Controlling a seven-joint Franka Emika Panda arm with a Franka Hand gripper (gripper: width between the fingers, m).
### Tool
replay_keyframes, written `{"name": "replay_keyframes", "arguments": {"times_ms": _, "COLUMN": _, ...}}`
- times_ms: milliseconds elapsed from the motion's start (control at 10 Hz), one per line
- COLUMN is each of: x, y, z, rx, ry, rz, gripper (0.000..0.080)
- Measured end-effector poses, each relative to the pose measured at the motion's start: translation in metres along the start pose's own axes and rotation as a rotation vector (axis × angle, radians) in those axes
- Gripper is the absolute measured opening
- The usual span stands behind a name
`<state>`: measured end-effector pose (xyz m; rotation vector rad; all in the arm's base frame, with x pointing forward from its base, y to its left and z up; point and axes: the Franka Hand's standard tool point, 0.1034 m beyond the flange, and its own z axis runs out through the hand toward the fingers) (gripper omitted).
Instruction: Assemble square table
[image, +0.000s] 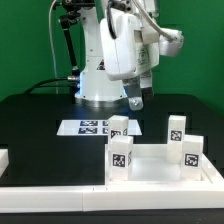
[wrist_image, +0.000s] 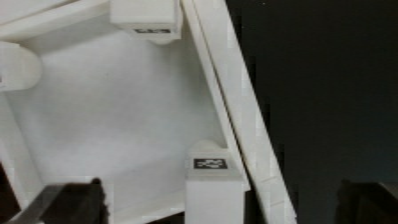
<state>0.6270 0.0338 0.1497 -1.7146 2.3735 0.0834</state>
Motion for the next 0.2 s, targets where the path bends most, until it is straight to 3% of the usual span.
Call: {"name": "replay_keyframes", "arguments": {"times_ms": 200, "x": 0.0001, "y": 0.0003, "z": 0.0006, "rx": -0.001, "ry": 0.001, "rz": 0.000, "gripper": 0.0649}}
